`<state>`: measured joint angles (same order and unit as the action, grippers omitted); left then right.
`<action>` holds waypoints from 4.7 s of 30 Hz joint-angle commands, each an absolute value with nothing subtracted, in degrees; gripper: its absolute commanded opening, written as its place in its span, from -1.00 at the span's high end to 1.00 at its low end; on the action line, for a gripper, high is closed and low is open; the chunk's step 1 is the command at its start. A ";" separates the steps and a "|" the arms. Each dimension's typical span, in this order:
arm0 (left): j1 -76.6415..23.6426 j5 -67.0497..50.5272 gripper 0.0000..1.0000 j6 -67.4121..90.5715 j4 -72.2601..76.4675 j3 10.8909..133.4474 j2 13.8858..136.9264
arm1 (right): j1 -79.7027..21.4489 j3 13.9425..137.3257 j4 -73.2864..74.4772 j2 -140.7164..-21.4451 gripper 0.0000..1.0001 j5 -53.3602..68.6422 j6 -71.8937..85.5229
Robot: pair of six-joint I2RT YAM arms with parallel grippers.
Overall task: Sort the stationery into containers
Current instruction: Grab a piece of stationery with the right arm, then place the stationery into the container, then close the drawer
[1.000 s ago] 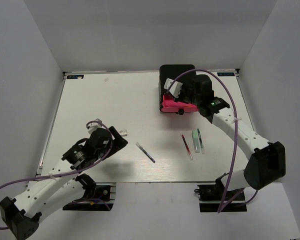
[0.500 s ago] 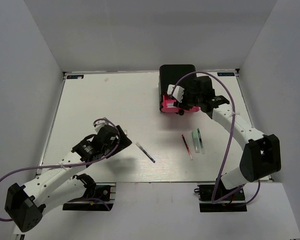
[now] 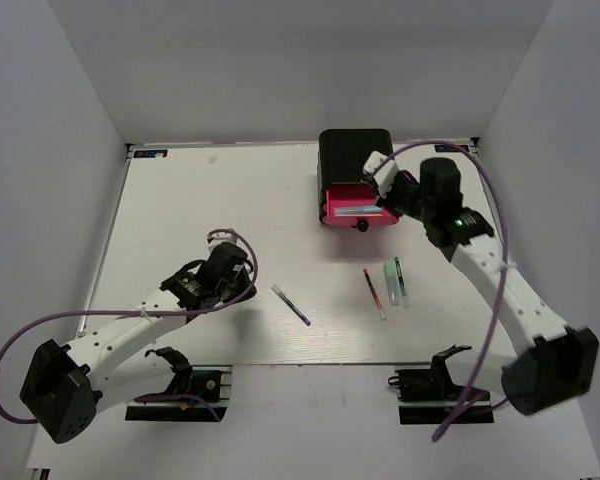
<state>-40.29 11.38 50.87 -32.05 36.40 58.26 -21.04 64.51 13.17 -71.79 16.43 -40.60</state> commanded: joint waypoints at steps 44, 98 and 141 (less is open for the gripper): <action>-40.17 3.43 -0.49 3.43 -18.19 43.59 58.45 | -20.57 27.42 8.44 -66.88 -0.08 2.90 -24.17; -40.17 -0.26 -0.56 5.63 -13.54 40.17 57.92 | -20.22 63.02 13.63 -76.29 0.18 24.26 -54.41; -40.17 -0.79 -0.56 5.63 -13.54 40.17 57.39 | -20.39 61.61 13.98 -81.65 1.00 17.05 -55.90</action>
<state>-40.27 -0.25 5.39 -14.55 40.60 59.42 -20.36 58.41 20.32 -81.12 19.20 -58.46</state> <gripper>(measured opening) 0.780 0.009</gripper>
